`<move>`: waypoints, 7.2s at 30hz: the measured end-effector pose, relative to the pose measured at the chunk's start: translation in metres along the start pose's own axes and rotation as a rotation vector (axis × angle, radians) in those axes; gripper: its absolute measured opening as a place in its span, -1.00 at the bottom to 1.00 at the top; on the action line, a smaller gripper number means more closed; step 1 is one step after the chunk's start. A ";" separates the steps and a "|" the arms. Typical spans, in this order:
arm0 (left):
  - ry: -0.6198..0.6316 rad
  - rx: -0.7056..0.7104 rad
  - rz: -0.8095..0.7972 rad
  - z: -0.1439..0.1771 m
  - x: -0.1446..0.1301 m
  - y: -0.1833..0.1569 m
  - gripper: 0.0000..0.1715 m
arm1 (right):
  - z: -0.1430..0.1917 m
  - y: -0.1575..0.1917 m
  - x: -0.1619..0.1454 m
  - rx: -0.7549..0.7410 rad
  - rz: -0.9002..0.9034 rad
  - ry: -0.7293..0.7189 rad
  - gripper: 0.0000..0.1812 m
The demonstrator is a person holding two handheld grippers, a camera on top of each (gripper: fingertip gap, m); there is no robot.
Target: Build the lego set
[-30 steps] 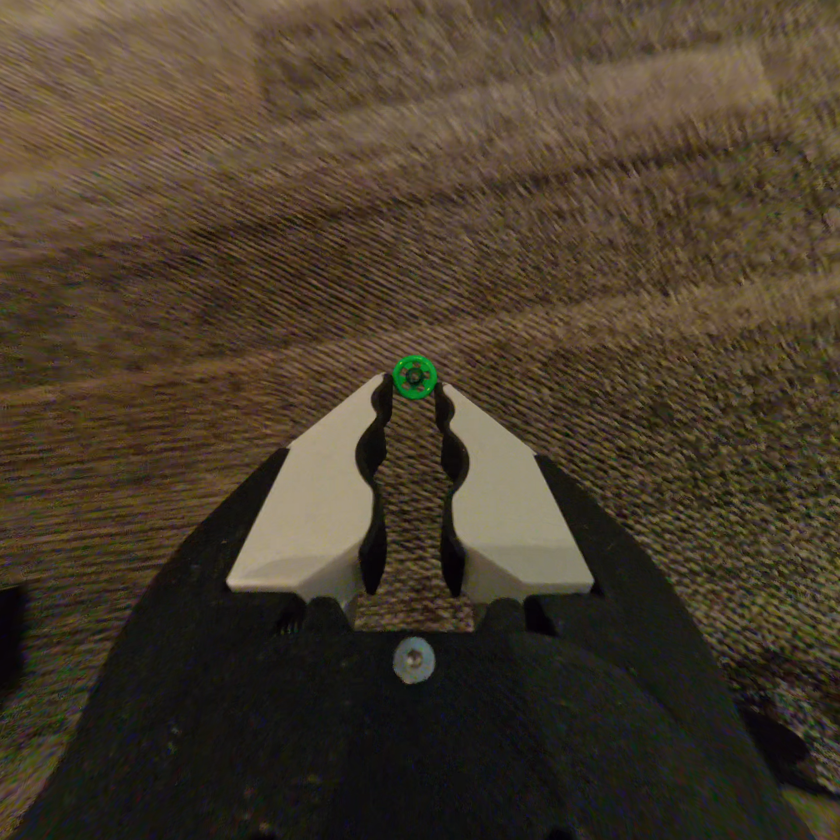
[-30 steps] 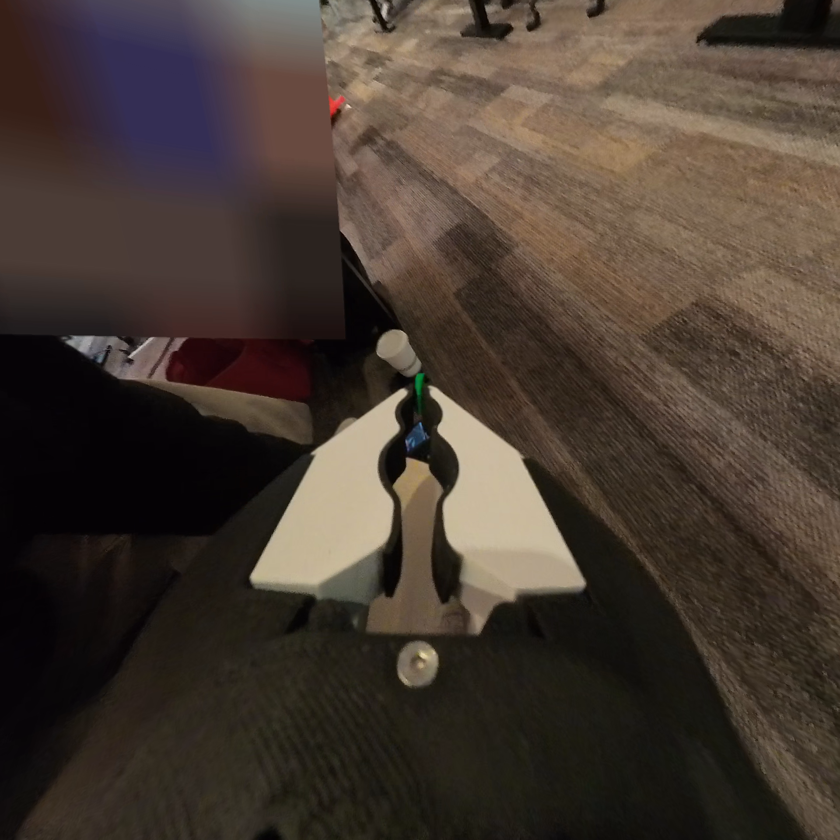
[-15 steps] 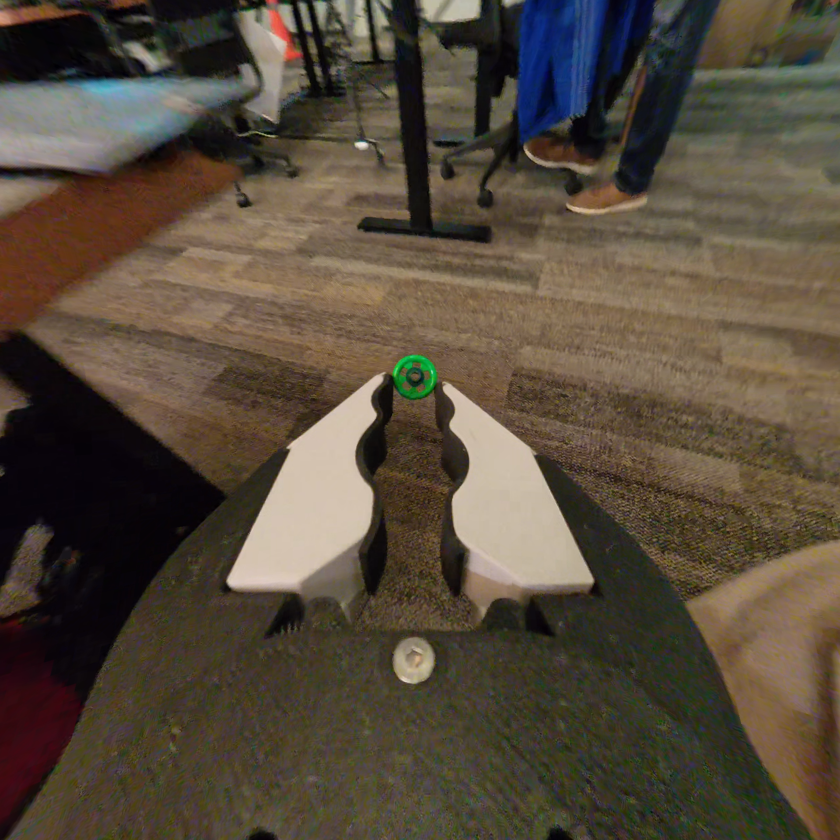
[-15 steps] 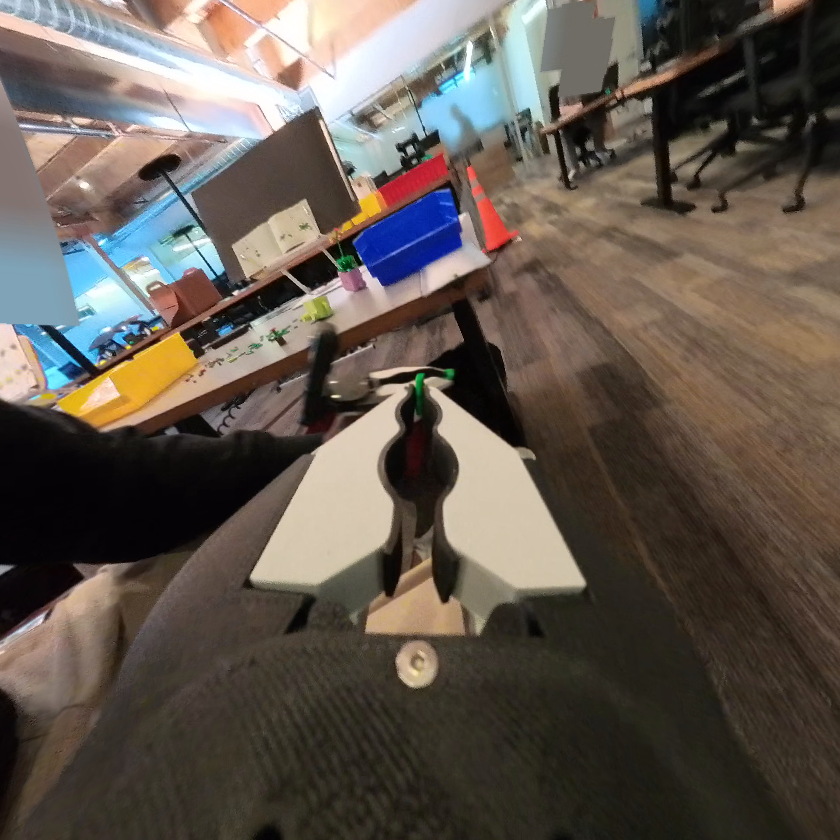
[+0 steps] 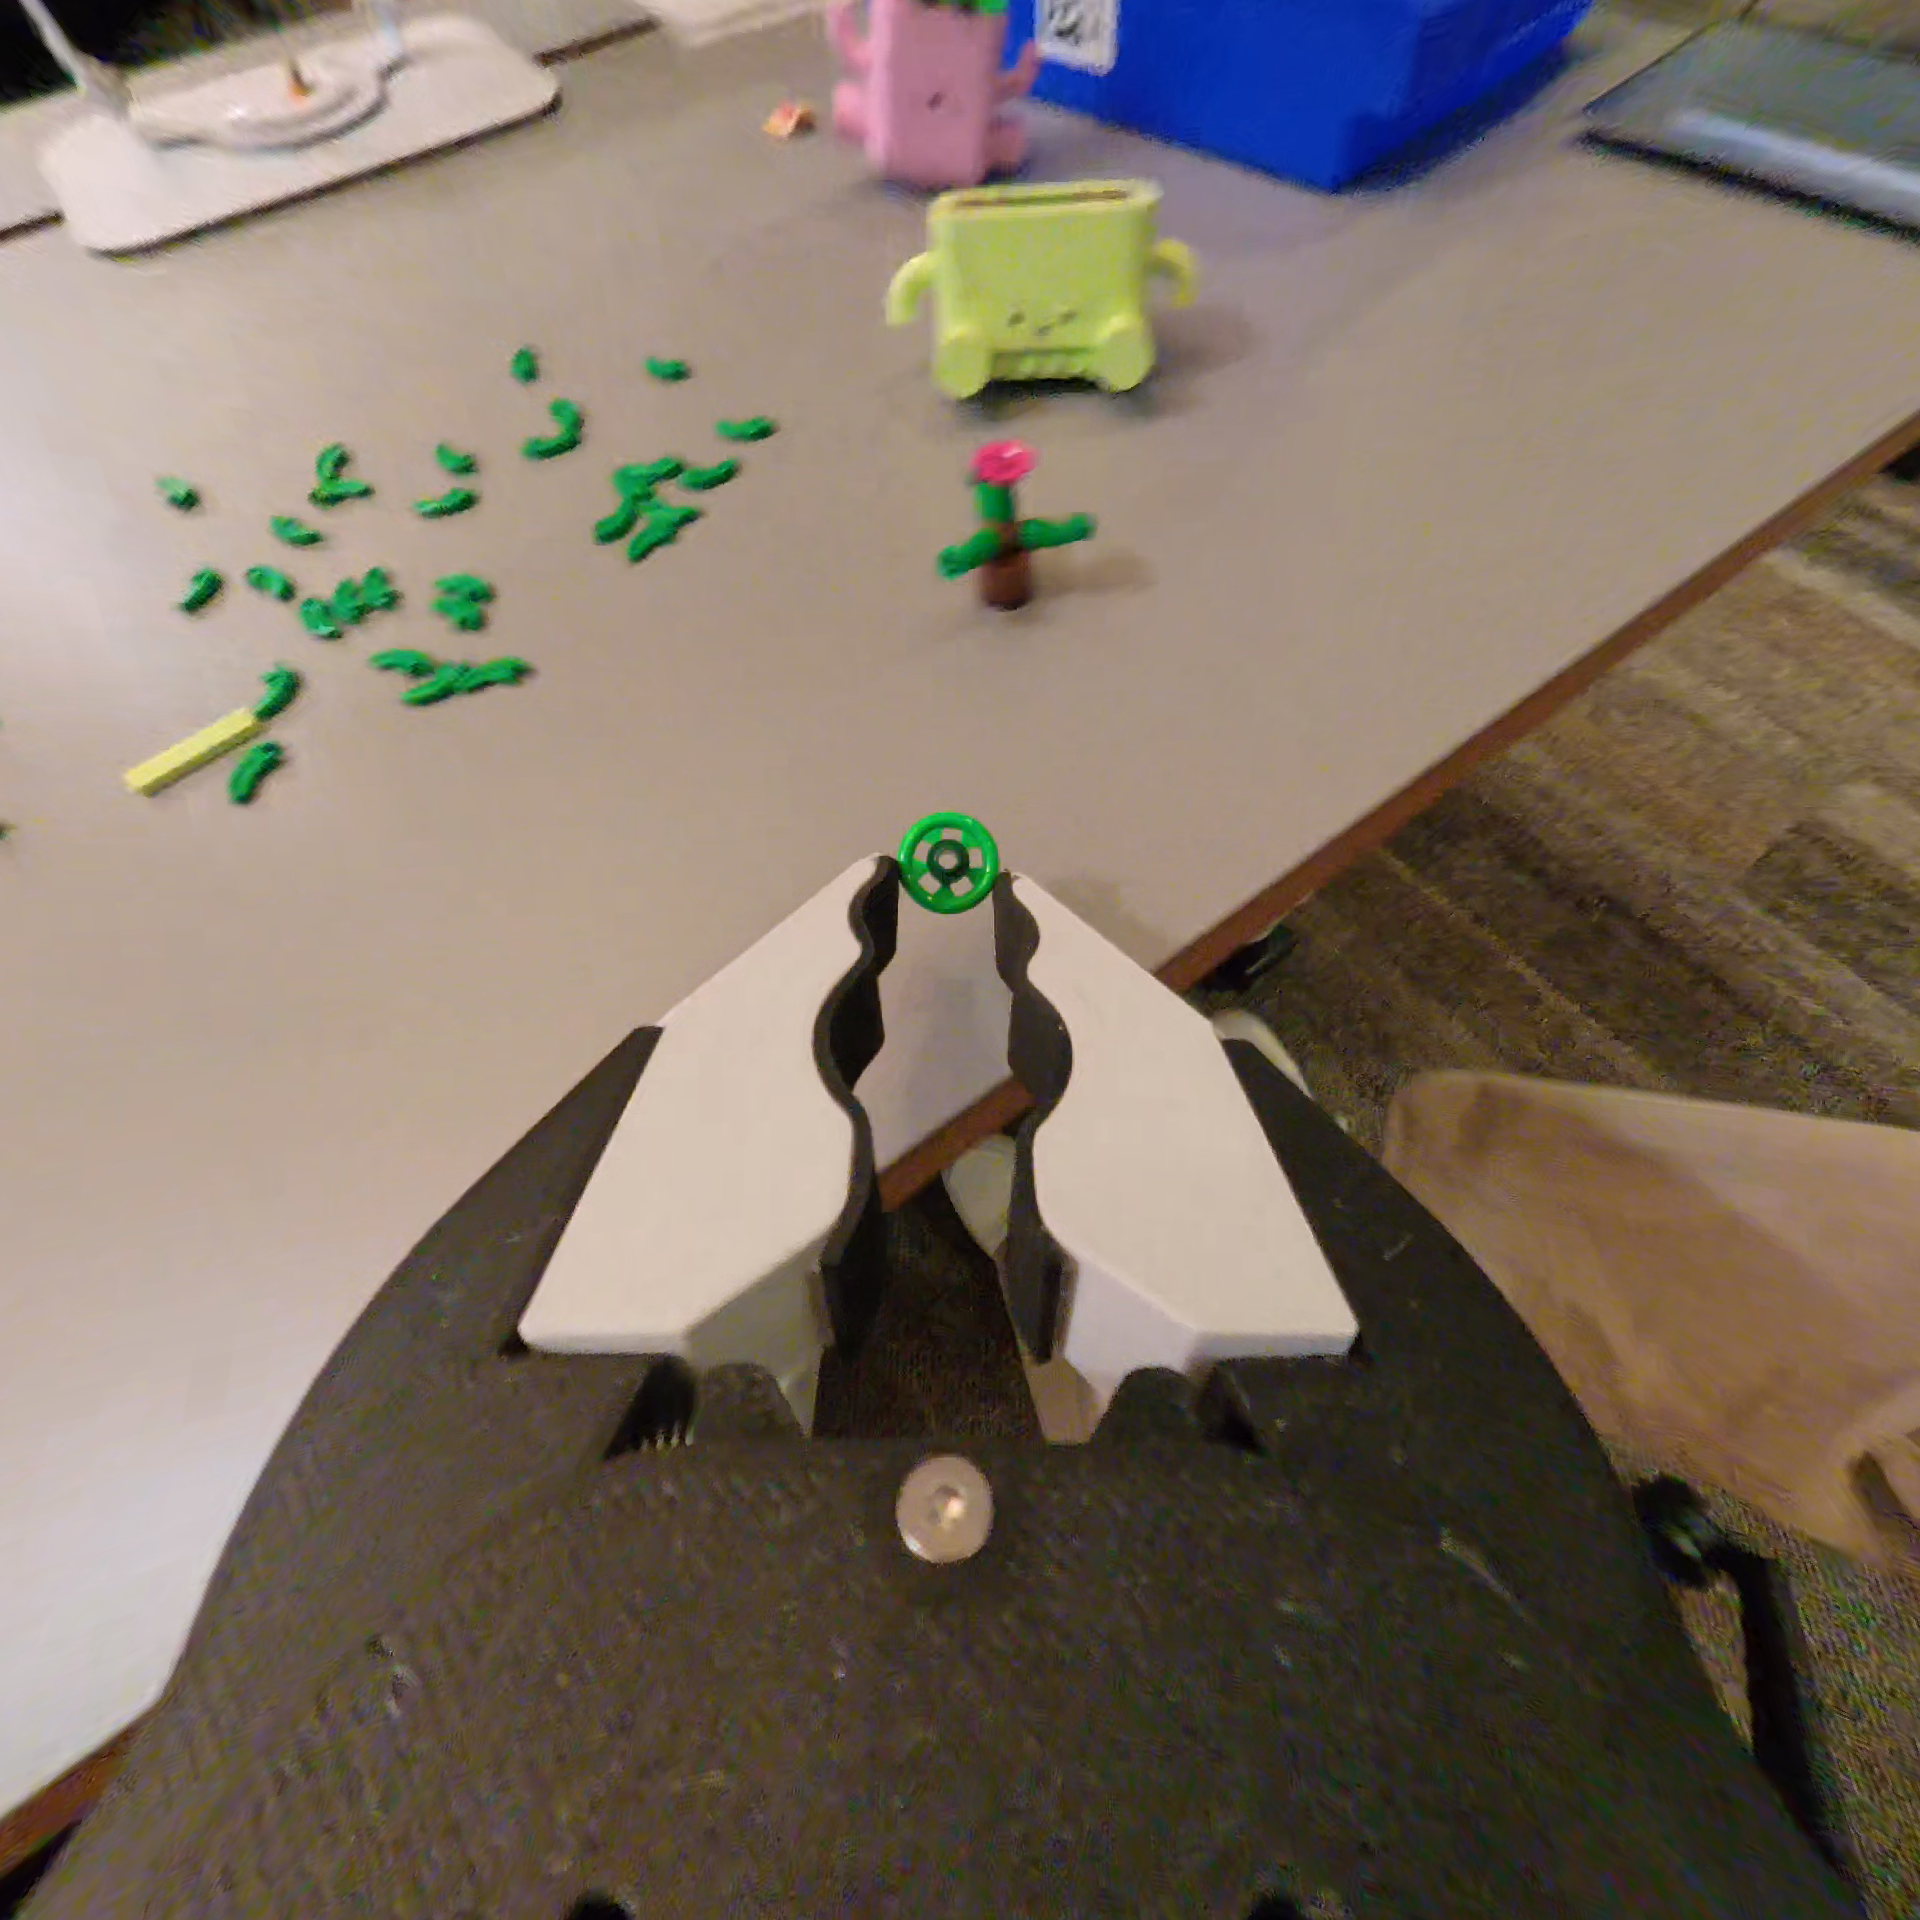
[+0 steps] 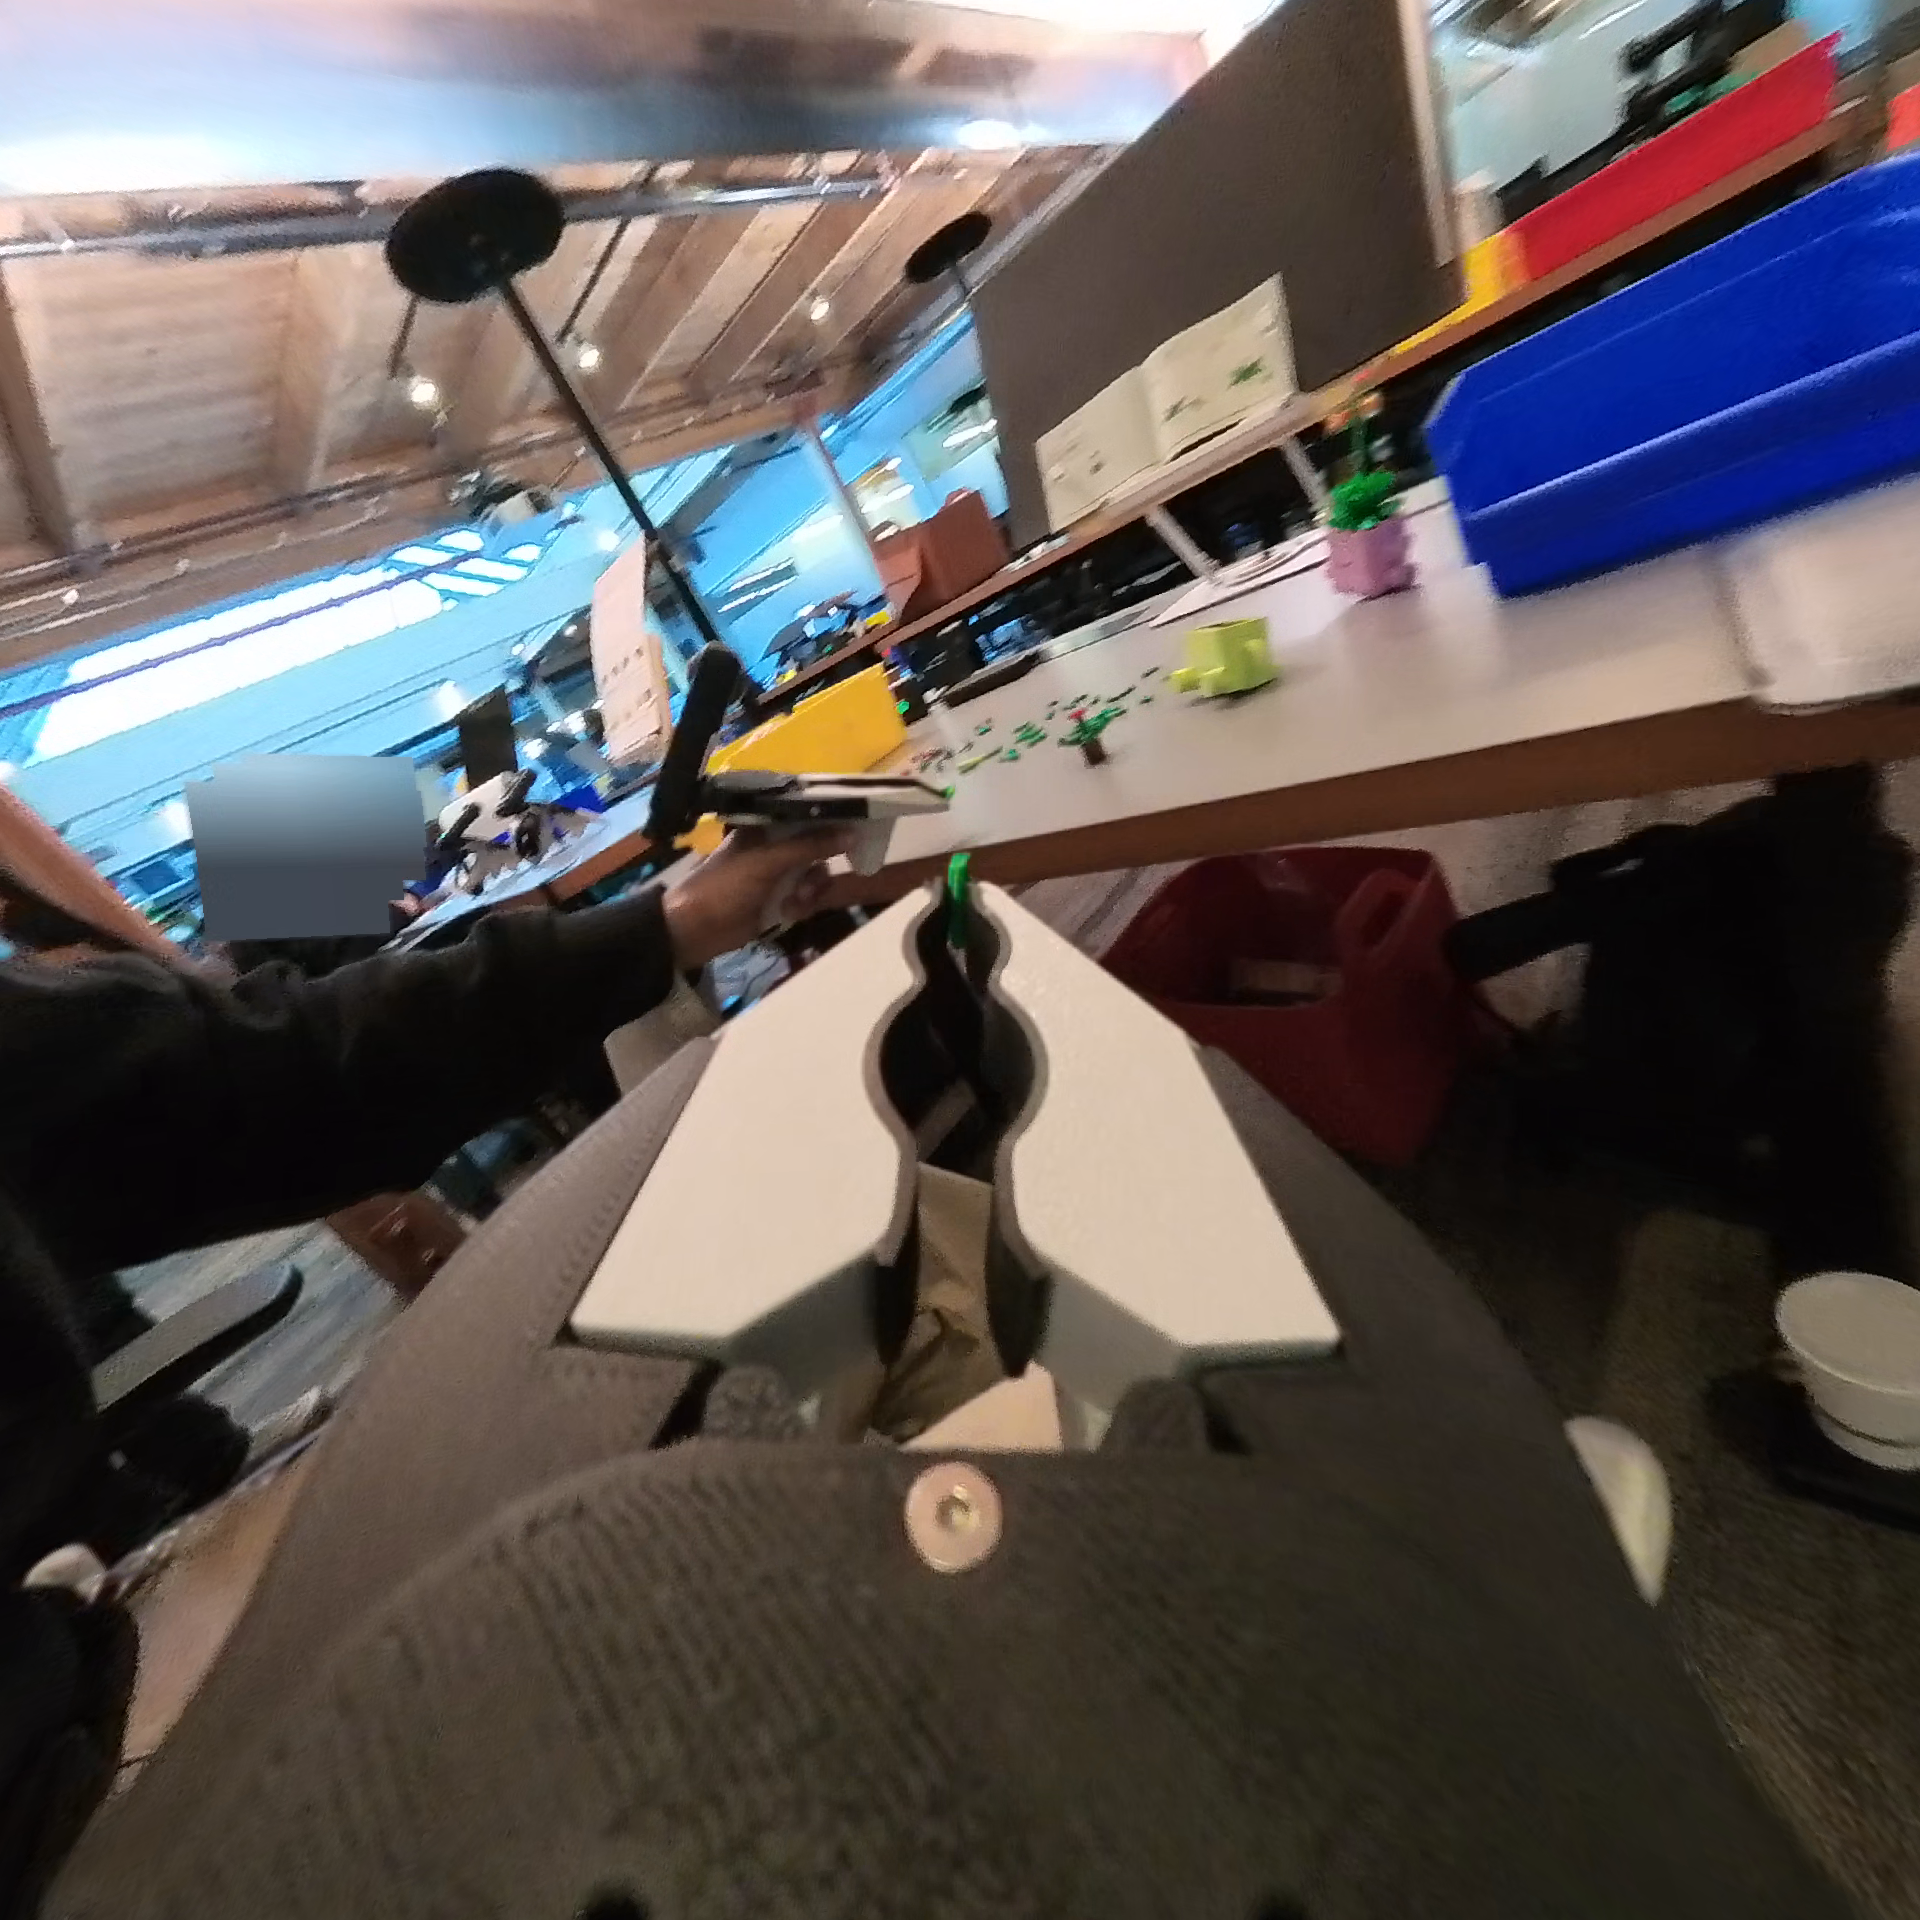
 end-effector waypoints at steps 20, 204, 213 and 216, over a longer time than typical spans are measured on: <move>0.213 -0.143 -0.044 0.021 -0.029 0.025 -0.42 | -0.209 0.038 -0.013 0.290 0.213 0.203 -1.00; -0.113 -0.679 0.007 0.000 0.007 -0.018 -0.79 | -0.370 0.075 -0.107 0.733 0.188 0.892 -1.00; -0.188 -0.800 0.129 0.008 0.019 -0.029 -0.79 | -0.365 0.078 -0.094 0.844 0.031 0.923 -1.00; -0.207 -0.829 0.159 0.009 0.022 -0.030 -0.79 | -0.364 0.078 -0.092 0.872 -0.015 0.943 -1.00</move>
Point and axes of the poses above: each gripper's, where its closed fingertips meet, z back along the fingers, x out of its top, y = z × x across the jaws, the point moved 2 cm from there along z, back along the fingers, and after that the axes turned 13 degrees about -x, right-handed, at the moved point
